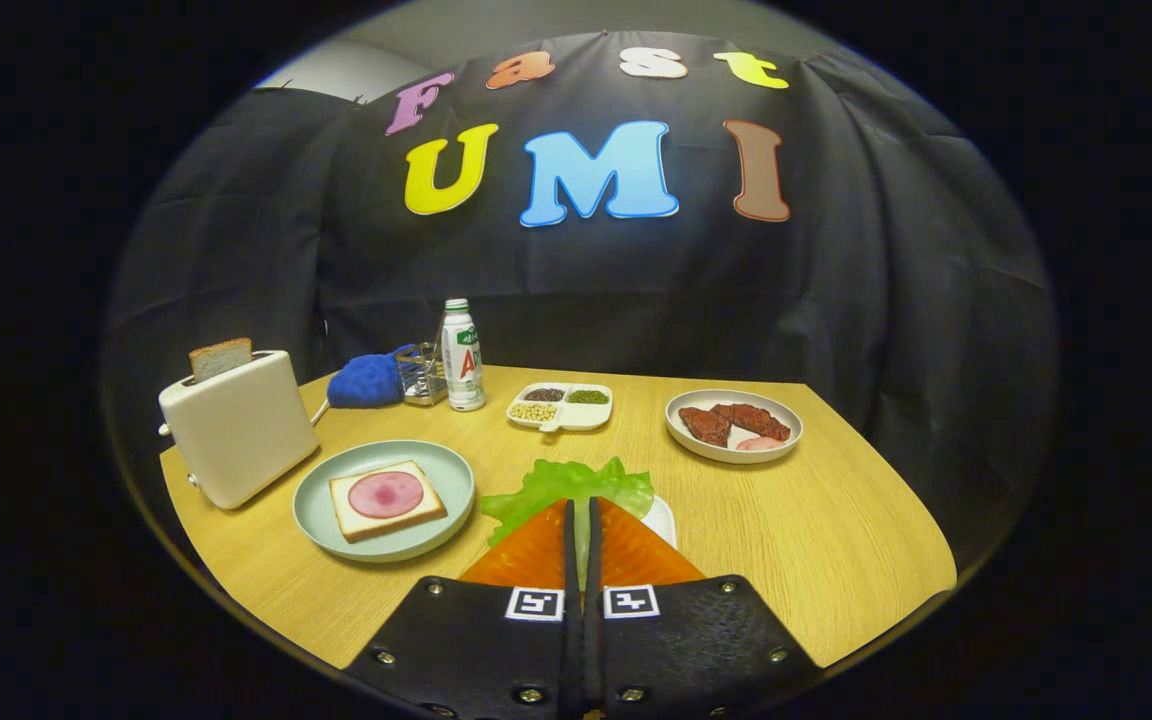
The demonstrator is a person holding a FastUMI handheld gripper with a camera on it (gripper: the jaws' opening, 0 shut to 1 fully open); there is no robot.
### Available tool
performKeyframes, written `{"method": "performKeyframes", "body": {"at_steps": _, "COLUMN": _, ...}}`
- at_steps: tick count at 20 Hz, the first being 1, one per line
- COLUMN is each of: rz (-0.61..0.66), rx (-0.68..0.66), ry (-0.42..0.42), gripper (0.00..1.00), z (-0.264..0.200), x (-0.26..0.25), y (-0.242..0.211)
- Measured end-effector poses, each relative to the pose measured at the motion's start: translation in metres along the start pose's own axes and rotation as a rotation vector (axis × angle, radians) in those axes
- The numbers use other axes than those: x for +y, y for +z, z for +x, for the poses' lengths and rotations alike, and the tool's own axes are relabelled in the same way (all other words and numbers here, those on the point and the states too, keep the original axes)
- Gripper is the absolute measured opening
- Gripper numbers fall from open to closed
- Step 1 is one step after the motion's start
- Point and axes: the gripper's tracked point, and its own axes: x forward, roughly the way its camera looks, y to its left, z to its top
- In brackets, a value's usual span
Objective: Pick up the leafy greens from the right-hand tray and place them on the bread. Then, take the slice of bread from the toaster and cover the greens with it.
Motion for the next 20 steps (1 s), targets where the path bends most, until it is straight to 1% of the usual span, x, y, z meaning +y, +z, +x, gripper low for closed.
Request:
{"method": "performKeyframes", "body": {"at_steps": 1, "rz": -0.066, "rx": -0.011, "ry": -0.018, "gripper": 0.00, "z": 0.000, "x": 0.002, "y": 0.004}}
{"method": "performKeyframes", "body": {"at_steps": 3, "rz": 0.029, "rx": -0.004, "ry": 0.028, "gripper": 0.00, "z": -0.001, "x": 0.031, "y": 0.007}}
{"method": "performKeyframes", "body": {"at_steps": 5, "rz": 0.062, "rx": -0.015, "ry": 0.063, "gripper": 0.00, "z": 0.001, "x": 0.051, "y": 0.012}}
{"method": "performKeyframes", "body": {"at_steps": 10, "rz": 0.046, "rx": -0.016, "ry": 0.114, "gripper": 0.00, "z": 0.012, "x": 0.090, "y": 0.019}}
{"method": "performKeyframes", "body": {"at_steps": 16, "rz": 0.101, "rx": -0.019, "ry": 0.172, "gripper": 0.00, "z": 0.027, "x": 0.130, "y": 0.027}}
{"method": "performKeyframes", "body": {"at_steps": 20, "rz": 0.117, "rx": 0.004, "ry": 0.177, "gripper": 0.00, "z": 0.040, "x": 0.155, "y": 0.015}}
